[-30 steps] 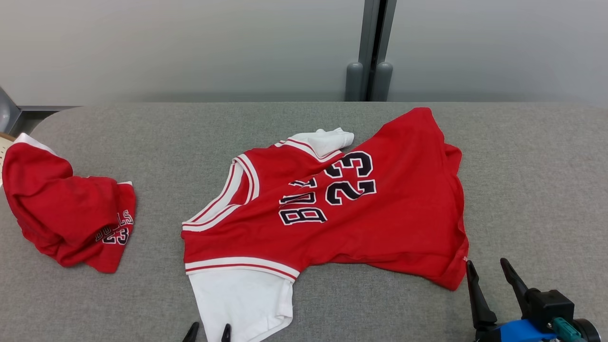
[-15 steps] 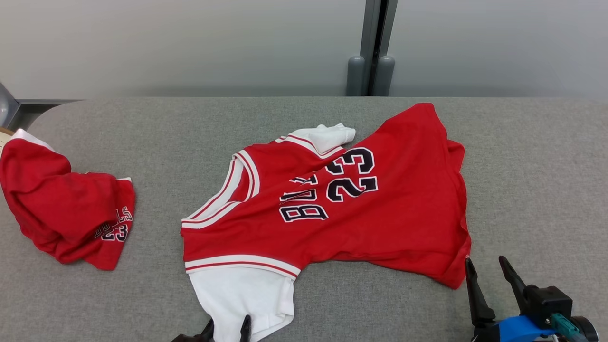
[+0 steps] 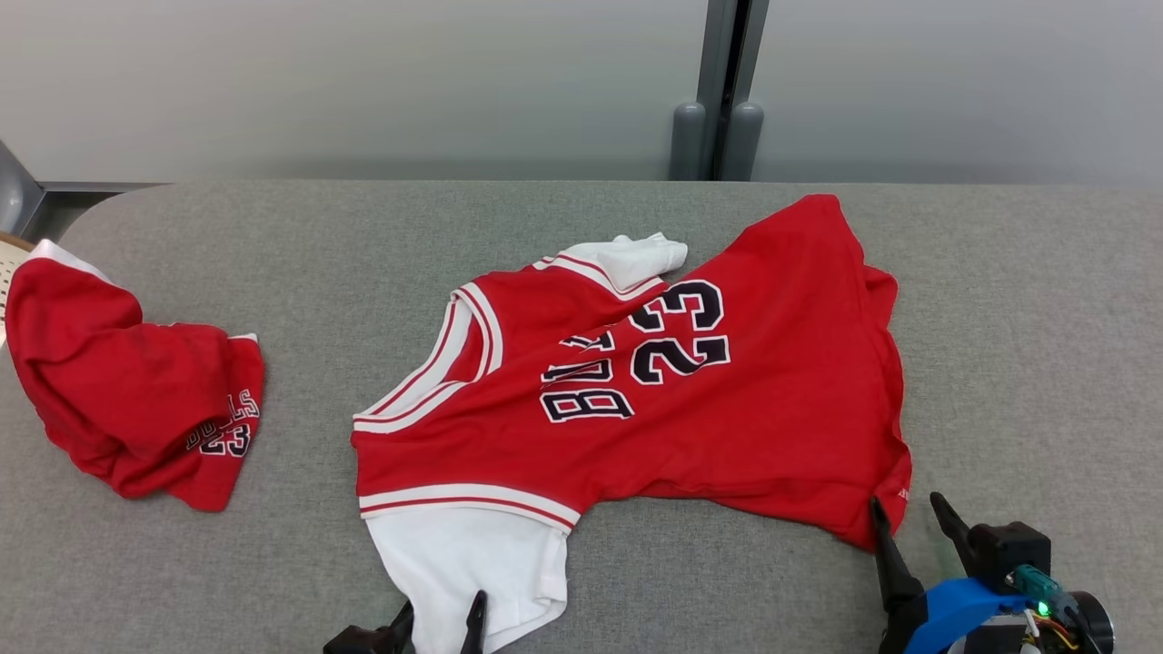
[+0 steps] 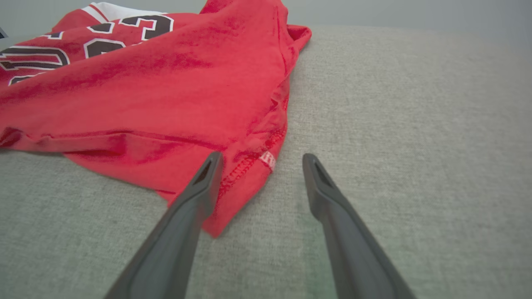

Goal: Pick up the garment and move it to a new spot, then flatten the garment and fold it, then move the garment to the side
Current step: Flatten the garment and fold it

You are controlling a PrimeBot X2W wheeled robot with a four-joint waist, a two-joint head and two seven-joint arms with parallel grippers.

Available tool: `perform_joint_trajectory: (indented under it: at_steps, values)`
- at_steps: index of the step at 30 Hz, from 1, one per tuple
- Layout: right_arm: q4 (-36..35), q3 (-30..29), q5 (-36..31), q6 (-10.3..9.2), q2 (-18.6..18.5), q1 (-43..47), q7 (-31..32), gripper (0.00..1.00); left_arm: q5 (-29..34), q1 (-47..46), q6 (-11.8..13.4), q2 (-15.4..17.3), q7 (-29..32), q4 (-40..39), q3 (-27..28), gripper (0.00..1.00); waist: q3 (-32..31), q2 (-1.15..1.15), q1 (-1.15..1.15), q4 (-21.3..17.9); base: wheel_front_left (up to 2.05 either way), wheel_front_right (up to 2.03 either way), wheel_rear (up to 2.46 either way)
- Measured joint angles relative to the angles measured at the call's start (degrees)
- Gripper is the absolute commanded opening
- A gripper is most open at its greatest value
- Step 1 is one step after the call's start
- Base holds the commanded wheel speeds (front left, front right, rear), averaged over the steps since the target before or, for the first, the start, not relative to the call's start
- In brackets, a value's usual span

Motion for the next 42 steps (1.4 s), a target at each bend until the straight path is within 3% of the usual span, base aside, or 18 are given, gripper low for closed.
perform_joint_trajectory:
  at_steps: [13,14,16,17,18,19,23,28,35,42]
  values:
    - [12.68,-0.37,0.27,0.00,-0.24,-7.75,-0.14,0.97,0.87,-0.08,-0.01,-0.16,0.02,-0.88,0.11,1.00,0.35,0.00,0.00,1.54,0.00,0.00,0.00]
    - [13.41,-0.36,0.55,0.00,-0.24,-8.18,-0.21,0.56,0.91,-0.08,-0.01,-0.18,0.02,-0.92,0.13,1.00,0.39,0.00,0.00,1.57,0.00,0.00,0.00]
    - [14.44,-0.19,1.78,0.00,-0.24,-8.90,-0.33,0.25,0.90,-0.08,-0.01,-0.21,0.02,-0.98,0.21,1.00,0.48,0.00,0.00,1.59,0.00,0.00,0.00]
    - [14.86,-0.02,2.61,0.00,-0.25,-9.22,-0.35,0.00,0.79,-0.08,-0.01,-0.24,0.02,-0.90,0.19,0.86,0.51,0.00,0.00,1.56,0.00,0.00,0.00]
    - [15.28,0.35,3.47,0.00,-0.26,-9.48,-0.40,0.00,0.63,-0.08,-0.01,-0.29,0.02,-0.81,0.10,0.27,0.53,0.00,0.00,1.52,0.00,0.00,0.00]
    - [15.43,0.97,4.31,0.01,-0.23,-9.64,-0.41,0.00,0.43,-0.07,-0.01,-0.31,0.01,-0.81,0.01,0.00,0.54,0.00,0.00,1.47,0.00,0.00,0.00]
    - [11.69,3.32,6.57,0.00,-0.16,-8.73,-0.35,0.00,-1.05,-0.01,-0.01,-0.37,0.04,-1.25,-0.29,0.00,0.34,0.00,0.00,1.32,0.00,0.00,0.00]
    - [0.30,8.53,9.51,0.01,-0.62,-2.71,-0.37,0.00,-4.66,0.14,-0.01,-0.58,0.11,-5.09,0.90,0.00,-0.06,0.00,0.00,0.95,0.00,0.00,0.00]
    - [-14.27,14.32,13.21,0.00,-4.30,3.76,-0.37,0.00,-8.83,-0.94,-0.01,-0.62,0.12,-13.27,3.88,0.00,-0.56,0.00,0.00,-0.56,0.00,0.00,0.00]
    - [-21.59,17.23,17.88,0.00,-5.95,-0.09,-0.37,0.00,-12.33,-10.60,-0.01,2.05,0.12,-17.89,5.79,0.00,0.38,0.00,0.00,-1.99,0.00,0.00,0.00]
